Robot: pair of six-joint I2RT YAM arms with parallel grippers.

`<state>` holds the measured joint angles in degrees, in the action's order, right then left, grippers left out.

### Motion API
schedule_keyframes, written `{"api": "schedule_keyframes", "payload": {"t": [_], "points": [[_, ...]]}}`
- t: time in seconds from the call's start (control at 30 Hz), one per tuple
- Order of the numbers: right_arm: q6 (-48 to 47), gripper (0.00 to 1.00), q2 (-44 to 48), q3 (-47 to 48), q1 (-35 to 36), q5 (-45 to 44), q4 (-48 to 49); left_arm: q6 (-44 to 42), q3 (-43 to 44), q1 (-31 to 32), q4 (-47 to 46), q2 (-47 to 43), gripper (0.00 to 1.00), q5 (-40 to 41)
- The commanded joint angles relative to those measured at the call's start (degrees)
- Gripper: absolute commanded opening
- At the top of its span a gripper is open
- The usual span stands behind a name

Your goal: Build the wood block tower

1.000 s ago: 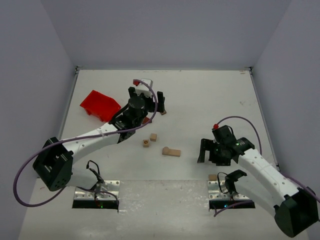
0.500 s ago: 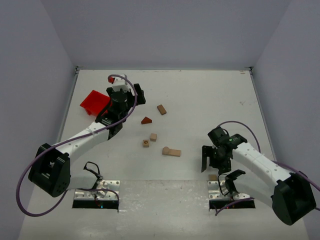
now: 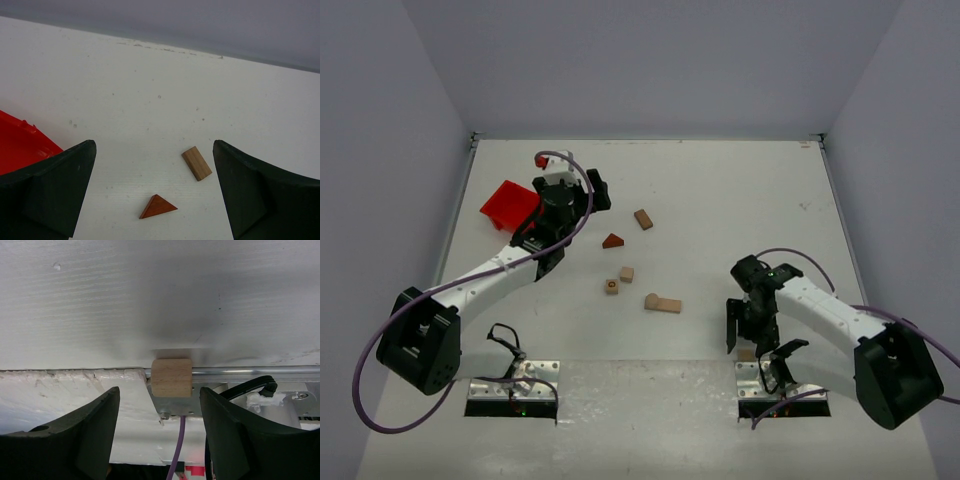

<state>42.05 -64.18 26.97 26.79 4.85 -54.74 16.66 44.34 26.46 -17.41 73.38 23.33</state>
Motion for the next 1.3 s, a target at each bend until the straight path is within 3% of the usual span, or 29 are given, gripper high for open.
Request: {"api": "schedule_keyframes", "payload": {"t": [0.0, 0.27, 0.47, 0.6, 0.77, 0.93, 1.13, 1.27], "points": [[0.8, 0.66, -1.1, -0.3, 0.5, 0.9, -0.9, 0.8, -0.3, -0.8, -3.1, -1.7, 1.0, -0.8], [1.6, 0.56, -3.7, -1.9, 1.1, 1.9, 3.5, 0.9, -0.5, -0.8, -3.2, -1.8, 1.0, -3.6], [2.4, 0.3, -2.7, -2.1, 1.4, 0.4, 4.8, 0.9, -0.6, -0.9, -3.1, -2.2, 1.0, -6.7], [-0.4, 0.23, 3.1, -0.6, 1.4, -0.4, 8.3, 0.6, -1.0, -0.8, -5.3, -2.2, 1.0, -15.8], [-11.7, 0.18, 14.3, -0.9, 2.3, 0.3, 26.2, 0.8, -0.2, -0.8, -10.1, 0.4, 1.0, -44.1], [-28.4, 0.18, 24.3, -4.0, 3.3, 7.4, 47.1, 6.2, 2.2, 1.0, -17.5, 7.4, 1.0, -66.0], [-44.6, 0.21, 24.6, -5.1, 3.4, 11.4, 56.7, 6.2, 9.2, 9.2, -15.0, 16.2, 1.0, -71.8], [-48.6, 0.21, 25.4, -6.1, 3.4, 12.8, 62.9, 8.3, 11.7, 10.1, -15.2, 19.6, 1.0, -74.8]]}}
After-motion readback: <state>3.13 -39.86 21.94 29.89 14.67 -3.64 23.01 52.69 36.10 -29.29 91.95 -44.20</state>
